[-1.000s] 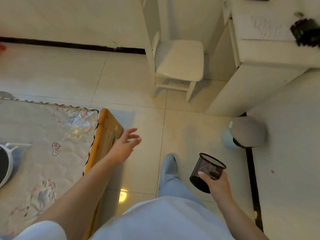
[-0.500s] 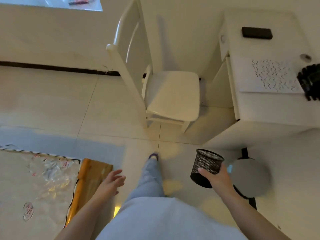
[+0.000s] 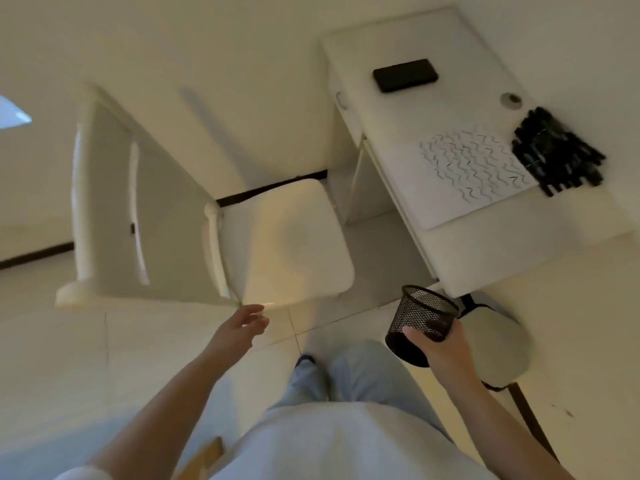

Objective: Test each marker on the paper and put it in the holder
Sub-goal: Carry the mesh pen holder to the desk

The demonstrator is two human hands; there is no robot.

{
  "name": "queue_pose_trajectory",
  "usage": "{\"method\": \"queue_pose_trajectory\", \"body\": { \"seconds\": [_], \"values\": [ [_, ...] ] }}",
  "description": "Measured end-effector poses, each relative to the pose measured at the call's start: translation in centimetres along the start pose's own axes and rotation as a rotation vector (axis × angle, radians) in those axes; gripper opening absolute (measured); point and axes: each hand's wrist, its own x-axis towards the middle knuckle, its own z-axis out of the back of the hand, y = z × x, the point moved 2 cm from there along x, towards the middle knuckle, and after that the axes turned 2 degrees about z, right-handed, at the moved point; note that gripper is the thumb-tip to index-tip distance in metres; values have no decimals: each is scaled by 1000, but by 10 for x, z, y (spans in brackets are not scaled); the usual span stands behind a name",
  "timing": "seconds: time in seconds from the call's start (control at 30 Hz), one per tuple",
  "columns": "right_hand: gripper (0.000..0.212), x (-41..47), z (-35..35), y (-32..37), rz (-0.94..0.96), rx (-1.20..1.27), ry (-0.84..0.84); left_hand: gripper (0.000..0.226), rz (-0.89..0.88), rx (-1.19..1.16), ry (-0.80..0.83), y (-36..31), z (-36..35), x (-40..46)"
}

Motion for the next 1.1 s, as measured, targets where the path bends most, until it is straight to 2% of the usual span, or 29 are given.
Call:
{"method": "queue_pose_trajectory", "body": {
  "seconds": [0.17,0.37,0.6,0.87,1.1],
  "values": [
    [65,46,20,25,45,48,-84,25,-39,123,72,-72,-35,53],
    [72,104,60,39,-48,136,-128,24,-89,361,165,-138,-107,83],
    [80,164,100,50,-90,235,-249,21,-252,560,228,-216,-162,99],
    [84,187,120,41,-135,399,-362,26,-405,868,243,-298,-193,108],
    [85,196,128,40,-112,491,-487,31,-530,1101,416,-352,-257,121]
  ]
}}
